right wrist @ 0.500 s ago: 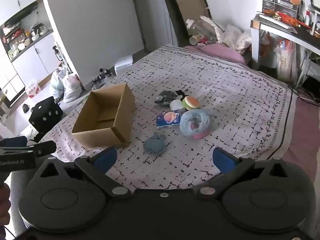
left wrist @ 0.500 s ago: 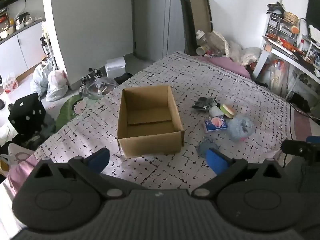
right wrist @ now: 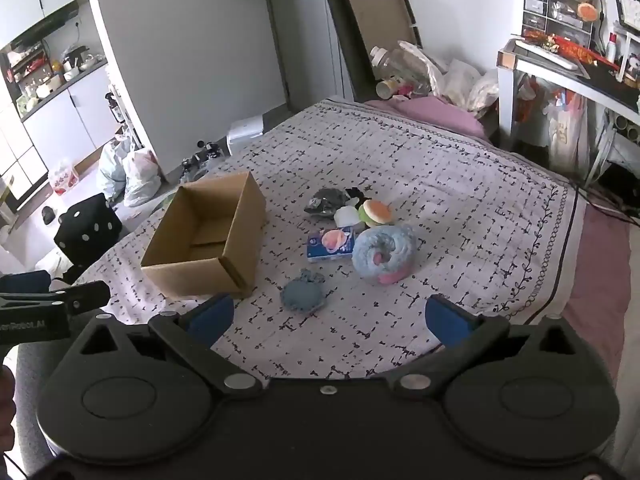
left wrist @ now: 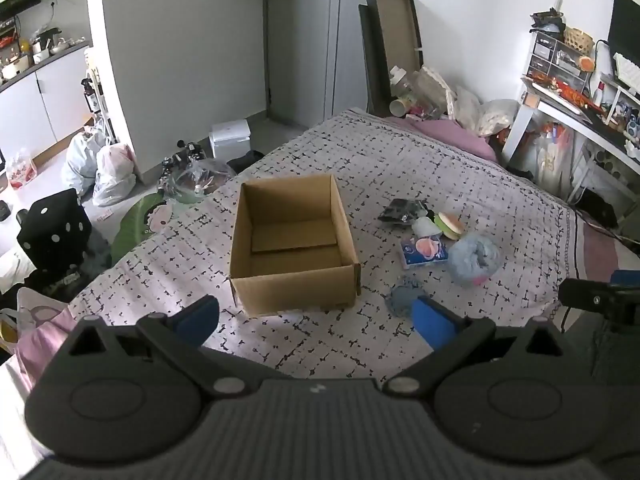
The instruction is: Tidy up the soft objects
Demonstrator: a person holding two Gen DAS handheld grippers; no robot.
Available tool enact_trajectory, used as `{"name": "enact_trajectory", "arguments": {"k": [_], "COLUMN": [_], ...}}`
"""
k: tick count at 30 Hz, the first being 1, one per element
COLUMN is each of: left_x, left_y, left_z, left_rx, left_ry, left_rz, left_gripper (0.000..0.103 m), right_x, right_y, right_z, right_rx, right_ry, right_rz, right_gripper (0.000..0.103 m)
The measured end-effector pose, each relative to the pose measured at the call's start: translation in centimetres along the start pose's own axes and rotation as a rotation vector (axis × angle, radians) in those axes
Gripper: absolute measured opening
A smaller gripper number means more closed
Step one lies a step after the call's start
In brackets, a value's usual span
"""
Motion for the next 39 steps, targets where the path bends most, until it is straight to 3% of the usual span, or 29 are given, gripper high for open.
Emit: {"name": "enact_trajectory", "arguments": {"k": [39], "left_x": [0.20], "left_y": [0.21], "left_z": [-0.19], "left_rx": [-0.006], "left_ry": [0.002], "left_rz": [-0.008], "left_gripper": [0.102], "right_x": [0.18], "right_y": [-0.08], "right_z": [-0.22], "right_rx": [0.004], "right_ry": [0.019], "right_rz": [0.020], "right_gripper": [0.103]}}
Point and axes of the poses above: each gripper's, at about its wrist camera, not at the fingertips, and y roughly against the way its jaws point, x to its right, z to its underside, the point moved 4 cm from there along -y, roughly the way its jaws point, and after that the axes turned 13 degrees about -z, right-handed, at the moved point
